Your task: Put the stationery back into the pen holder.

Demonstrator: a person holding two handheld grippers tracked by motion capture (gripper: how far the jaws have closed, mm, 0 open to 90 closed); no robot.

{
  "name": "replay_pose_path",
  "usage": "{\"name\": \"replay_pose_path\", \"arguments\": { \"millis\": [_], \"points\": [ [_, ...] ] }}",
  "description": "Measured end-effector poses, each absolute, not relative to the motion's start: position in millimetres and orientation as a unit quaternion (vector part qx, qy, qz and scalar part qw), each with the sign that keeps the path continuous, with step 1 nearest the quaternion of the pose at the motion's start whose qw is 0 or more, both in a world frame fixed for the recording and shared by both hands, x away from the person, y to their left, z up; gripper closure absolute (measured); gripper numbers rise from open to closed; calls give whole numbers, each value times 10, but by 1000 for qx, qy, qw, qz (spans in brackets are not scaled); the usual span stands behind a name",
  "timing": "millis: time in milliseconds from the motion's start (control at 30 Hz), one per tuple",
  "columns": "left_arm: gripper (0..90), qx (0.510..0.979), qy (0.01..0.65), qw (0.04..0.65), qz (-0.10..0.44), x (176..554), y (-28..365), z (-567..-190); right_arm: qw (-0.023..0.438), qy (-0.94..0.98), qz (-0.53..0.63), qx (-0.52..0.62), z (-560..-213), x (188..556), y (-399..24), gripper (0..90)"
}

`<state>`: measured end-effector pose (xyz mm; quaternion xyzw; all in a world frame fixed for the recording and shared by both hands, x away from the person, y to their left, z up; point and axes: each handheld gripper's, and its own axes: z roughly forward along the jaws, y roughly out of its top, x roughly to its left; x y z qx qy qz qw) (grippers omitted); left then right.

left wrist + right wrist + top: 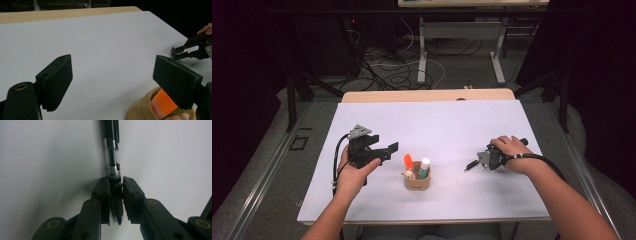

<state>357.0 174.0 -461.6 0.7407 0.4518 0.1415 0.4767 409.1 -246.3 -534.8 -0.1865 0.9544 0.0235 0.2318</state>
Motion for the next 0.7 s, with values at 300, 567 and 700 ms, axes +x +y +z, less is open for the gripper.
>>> {"name": "replay_pose_path", "arguments": {
  "millis": [300, 567, 700],
  "points": [
    [161, 739, 454, 478, 140, 3568, 1737, -4615, 237, 951, 12, -198, -5349, 4077, -2451, 794],
    [161, 737, 454, 481, 140, 3571, 1742, -4608, 270, 942, 57, -191, -5341, 4055, -2465, 798],
    [161, 736, 454, 482, 142, 3569, 1748, -4603, 269, 944, 48, -188, -5255, 4033, -2450, 798]
  ]
}}
